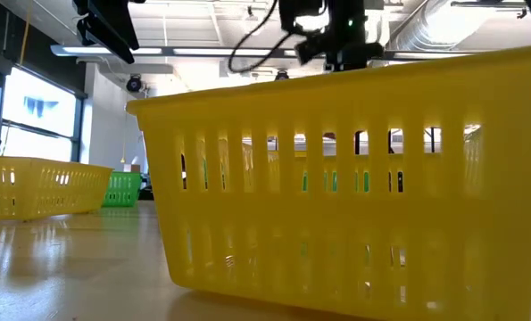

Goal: Stack baskets on shelf by color
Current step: Put the middle right black bin on the shelf

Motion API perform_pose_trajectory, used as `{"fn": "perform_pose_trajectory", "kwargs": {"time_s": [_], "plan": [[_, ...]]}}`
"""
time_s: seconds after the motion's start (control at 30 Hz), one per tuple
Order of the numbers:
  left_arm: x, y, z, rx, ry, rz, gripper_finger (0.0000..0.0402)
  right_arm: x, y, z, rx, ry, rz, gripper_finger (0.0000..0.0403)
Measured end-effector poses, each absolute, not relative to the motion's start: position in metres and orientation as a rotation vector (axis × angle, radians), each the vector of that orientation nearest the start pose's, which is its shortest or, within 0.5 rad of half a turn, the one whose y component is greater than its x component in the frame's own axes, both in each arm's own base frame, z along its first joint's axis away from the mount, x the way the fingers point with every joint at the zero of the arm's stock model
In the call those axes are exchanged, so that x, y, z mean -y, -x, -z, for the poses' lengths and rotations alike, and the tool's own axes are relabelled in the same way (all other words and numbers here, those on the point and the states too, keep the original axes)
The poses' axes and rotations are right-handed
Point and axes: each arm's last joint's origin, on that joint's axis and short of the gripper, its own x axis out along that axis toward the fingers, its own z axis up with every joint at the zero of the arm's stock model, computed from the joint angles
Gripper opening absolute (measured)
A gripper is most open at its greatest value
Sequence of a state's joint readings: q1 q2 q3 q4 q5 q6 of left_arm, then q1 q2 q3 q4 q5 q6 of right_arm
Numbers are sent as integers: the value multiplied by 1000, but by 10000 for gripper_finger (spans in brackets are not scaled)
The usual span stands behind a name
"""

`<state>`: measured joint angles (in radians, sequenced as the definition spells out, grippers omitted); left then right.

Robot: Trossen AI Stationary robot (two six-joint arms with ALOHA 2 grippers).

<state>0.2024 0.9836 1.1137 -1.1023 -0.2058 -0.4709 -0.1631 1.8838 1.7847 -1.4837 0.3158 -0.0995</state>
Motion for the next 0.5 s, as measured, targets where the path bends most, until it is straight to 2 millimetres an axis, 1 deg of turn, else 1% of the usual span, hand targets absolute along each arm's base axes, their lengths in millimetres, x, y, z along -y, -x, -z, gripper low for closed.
{"fn": "perform_pose_trajectory", "kwargs": {"time_s": [0.27, 0.5], "plan": [[-39, -159, -335, -871, 425, -598, 195, 108, -344, -273, -1692, 106, 197, 0], [-39, -159, -335, -871, 426, -598, 195, 135, -342, -259, -1721, 26, 110, 0]]}}
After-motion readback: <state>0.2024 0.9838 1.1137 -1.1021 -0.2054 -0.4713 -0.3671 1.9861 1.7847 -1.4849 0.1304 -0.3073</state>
